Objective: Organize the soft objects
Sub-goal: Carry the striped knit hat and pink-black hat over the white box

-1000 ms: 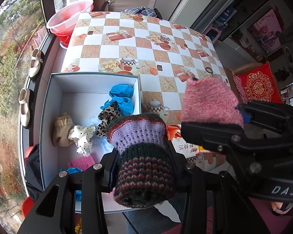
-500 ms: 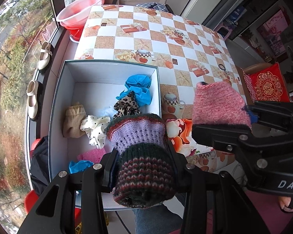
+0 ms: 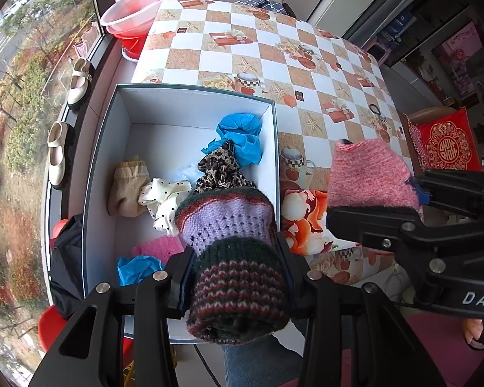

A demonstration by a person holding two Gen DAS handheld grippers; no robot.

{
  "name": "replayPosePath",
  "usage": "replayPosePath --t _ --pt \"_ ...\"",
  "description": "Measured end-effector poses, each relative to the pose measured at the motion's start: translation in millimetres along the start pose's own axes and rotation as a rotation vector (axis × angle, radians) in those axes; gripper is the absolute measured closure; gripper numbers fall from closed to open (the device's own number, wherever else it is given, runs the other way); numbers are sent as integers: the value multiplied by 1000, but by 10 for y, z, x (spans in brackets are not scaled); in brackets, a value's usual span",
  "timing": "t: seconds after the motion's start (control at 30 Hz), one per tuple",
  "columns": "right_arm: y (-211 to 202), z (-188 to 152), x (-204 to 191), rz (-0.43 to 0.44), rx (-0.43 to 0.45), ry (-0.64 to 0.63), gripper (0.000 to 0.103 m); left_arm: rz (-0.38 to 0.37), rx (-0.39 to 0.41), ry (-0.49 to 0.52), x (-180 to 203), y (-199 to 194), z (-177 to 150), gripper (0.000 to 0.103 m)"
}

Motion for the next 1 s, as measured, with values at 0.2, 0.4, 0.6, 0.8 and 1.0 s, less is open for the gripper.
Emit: replayPosePath --t 0.2,0.4,0.6,0.8,1.0 --pt "9 -8 -2 -1 -4 -2 62 -1 1 3 13 3 1 57" --pt "20 -12 -8 -2 -6 -2 62 -1 1 2 11 2 0 57" --pt "39 -7 -31 -5 -10 -6 62 0 -5 -1 -6 27 -16 57" --pt "48 -7 -37 -5 -12 -5 62 0 -4 -5 -34 26 -21 57" --pt "50 -9 -38 -5 -13 -5 62 1 -4 -5 -37 22 -21 57"
Point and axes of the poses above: each gripper's, at about its wrist camera, not at the fingertips, and y roughly the way its jaws point, x to its right, z to its top, the point moved 3 cm from there along y, roughly the way its jaws point, and after that the axes turned 14 degrees about -x, right-handed, at the moved point
